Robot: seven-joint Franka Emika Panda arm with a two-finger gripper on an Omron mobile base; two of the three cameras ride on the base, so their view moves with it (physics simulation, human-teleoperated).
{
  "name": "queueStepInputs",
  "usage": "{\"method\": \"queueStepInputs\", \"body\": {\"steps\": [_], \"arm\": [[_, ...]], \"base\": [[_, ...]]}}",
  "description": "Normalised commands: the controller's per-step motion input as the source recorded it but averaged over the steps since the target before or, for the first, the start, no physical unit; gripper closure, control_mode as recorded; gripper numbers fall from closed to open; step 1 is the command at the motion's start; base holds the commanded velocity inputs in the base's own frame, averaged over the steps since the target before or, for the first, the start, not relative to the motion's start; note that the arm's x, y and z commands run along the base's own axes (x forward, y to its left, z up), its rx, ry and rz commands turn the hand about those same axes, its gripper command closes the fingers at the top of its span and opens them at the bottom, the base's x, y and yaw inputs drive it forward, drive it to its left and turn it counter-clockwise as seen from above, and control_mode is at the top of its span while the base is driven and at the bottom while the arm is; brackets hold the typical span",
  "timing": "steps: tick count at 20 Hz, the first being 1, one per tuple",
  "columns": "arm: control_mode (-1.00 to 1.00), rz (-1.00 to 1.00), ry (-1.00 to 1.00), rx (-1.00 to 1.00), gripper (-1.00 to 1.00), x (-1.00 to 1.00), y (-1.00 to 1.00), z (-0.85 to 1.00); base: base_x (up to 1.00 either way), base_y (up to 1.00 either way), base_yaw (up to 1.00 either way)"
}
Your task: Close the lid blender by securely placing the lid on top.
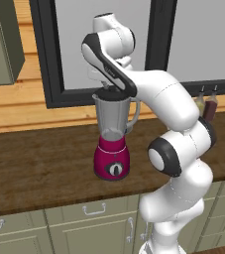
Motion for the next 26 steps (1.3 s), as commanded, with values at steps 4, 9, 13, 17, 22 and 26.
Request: {"method": "queueStepInputs", "body": {"steps": [4, 9, 13, 17, 22, 26], "arm": [[-1.00, -0.01, -0.04, 0.00, 1.00, 0.18, 0.00, -0.18], [-1.00, -0.01, -0.05, 0.00, 1.00, 0.21, 0.00, -0.20], [-1.00, -0.01, -0.05, 0.00, 1.00, 0.19, 0.00, -0.22], [-1.00, -0.01, -0.04, 0.00, 1.00, 0.16, 0.00, -0.27], [-1.00, -0.02, 0.00, 0.00, 1.00, 0.00, 0.00, -0.33], [-1.00, -0.04, 0.08, -0.01, 1.00, -0.01, 0.00, -0.45]], "base": [[0.00, 0.00, 0.00], [0.00, 0.00, 0.00], [0.00, 0.00, 0.00], [0.00, 0.00, 0.00], [0.00, 0.00, 0.00], [0.00, 0.00, 0.00]]}}
